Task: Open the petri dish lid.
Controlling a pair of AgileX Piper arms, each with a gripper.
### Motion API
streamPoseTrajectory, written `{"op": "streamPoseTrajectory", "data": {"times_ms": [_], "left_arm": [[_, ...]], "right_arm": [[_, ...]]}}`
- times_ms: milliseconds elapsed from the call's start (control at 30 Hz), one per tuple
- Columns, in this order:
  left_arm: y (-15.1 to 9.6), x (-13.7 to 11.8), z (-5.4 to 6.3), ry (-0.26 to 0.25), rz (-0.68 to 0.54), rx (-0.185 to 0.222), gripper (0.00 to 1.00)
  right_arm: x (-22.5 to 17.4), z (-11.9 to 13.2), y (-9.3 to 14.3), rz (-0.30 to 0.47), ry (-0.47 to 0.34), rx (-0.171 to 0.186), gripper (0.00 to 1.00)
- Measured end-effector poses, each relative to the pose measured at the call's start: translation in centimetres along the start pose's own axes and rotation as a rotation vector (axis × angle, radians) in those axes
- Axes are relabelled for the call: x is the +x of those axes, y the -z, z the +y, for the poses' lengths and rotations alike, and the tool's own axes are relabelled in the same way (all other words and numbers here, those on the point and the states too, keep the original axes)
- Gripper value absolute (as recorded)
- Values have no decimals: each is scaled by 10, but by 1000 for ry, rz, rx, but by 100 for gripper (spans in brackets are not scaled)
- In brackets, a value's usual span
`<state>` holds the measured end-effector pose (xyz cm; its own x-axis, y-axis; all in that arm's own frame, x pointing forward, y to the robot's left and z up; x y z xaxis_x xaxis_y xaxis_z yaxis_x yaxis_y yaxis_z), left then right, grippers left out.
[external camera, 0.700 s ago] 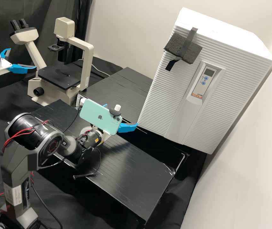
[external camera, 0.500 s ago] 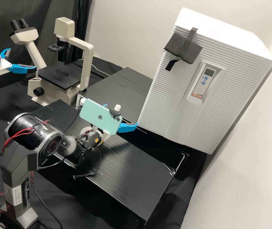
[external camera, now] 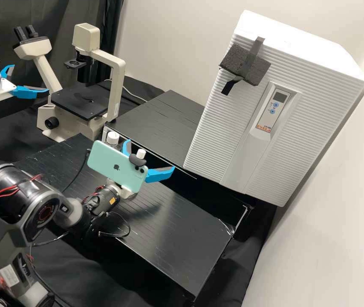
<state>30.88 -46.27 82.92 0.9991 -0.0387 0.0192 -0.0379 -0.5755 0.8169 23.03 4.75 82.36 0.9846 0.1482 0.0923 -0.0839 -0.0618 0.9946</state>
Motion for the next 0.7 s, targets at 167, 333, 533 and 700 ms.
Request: {"op": "streamPoseTrajectory", "data": {"times_ms": [167,333,533,700], "left_arm": [[0,0,0,0,0,0,100],[0,0,0,0,0,0,100],[0,0,0,0,0,0,100],[0,0,0,0,0,0,100]], "right_arm": [[-23,-13,2,30,58,2,100],[-41,-24,-4,-1,118,1,100],[-50,-26,-8,-19,134,0,100],[-53,-28,-5,-6,146,-1,100]]}}
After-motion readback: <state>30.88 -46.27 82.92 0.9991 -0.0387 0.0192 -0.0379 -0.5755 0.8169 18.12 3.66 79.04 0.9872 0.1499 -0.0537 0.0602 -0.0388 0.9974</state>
